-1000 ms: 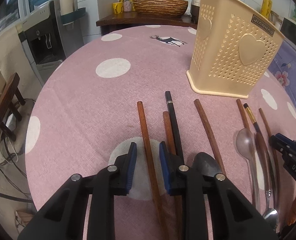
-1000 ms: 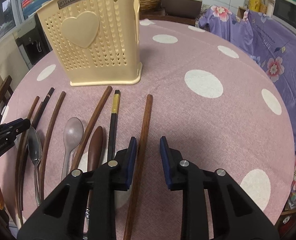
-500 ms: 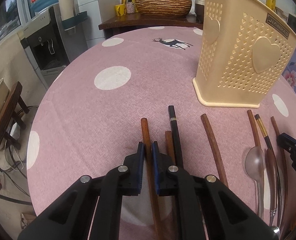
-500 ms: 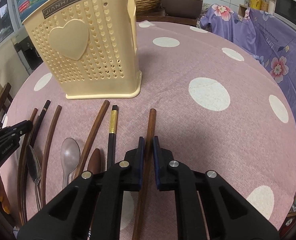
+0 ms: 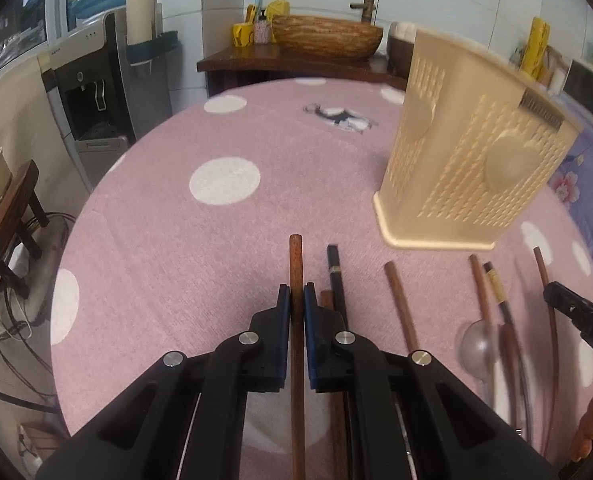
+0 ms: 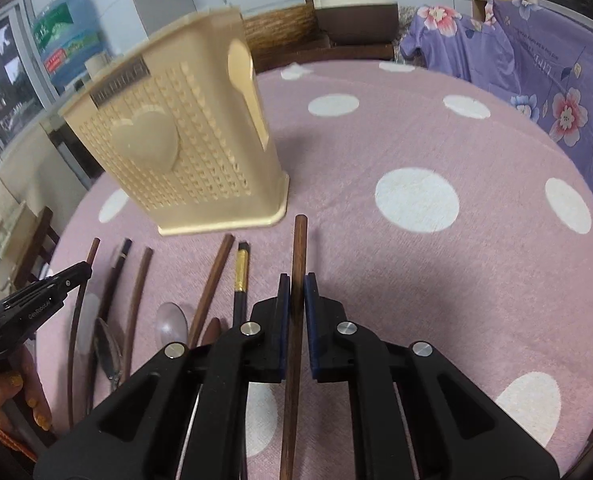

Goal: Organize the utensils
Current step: 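Lift the wooden chopsticks with both grippers and lower them into the cream holder, then open both grippers and move them back over the utensil row, then grasp a wooden chopstick with the left gripper while the right gripper grasps a black chopstick, then carry both chopsticks up and lower them into the cream holder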

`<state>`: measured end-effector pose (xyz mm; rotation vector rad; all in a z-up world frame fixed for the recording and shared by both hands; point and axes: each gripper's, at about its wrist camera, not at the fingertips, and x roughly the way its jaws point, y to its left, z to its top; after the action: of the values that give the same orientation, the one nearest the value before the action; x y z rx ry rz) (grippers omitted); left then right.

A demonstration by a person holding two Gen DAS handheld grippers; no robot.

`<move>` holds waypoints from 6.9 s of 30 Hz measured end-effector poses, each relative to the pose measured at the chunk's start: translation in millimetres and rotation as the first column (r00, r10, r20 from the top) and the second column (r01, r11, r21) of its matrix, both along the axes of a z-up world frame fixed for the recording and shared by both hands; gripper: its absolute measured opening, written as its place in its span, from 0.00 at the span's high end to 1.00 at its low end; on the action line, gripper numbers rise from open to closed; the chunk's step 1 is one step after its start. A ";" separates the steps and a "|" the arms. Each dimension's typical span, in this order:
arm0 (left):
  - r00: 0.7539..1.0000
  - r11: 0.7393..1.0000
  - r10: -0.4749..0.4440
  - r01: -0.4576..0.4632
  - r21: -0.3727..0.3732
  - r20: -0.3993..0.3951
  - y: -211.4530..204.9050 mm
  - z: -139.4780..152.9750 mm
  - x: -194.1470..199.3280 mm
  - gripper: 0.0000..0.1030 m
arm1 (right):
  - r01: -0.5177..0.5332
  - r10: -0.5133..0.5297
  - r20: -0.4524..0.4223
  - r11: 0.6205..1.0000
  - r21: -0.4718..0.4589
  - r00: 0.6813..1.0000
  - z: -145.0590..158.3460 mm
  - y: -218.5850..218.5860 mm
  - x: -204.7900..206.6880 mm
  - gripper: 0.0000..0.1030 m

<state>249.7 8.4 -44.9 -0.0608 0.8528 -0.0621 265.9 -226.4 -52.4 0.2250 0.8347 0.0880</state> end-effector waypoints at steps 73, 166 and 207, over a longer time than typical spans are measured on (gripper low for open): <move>0.944 0.992 -0.037 0.074 -0.101 0.329 -52.9 136.7 63.5 0.91 | 0.069 -0.050 0.497 0.997 -0.020 0.866 153.6 29.9 60.7 0.72; 0.996 1.000 -0.010 0.010 0.007 -0.088 19.1 -28.0 -20.3 0.61 | -0.226 0.213 -0.082 0.953 -0.203 0.974 -19.9 66.8 28.5 0.78; 0.995 0.997 -0.015 0.023 -0.078 0.100 15.2 35.0 -19.7 0.93 | -0.155 0.167 0.117 0.982 -0.104 0.979 33.6 31.4 -3.8 0.92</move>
<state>230.0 23.7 -9.9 -0.1235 0.7518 -0.1156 262.1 -195.0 -18.8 0.0616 0.7289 0.2126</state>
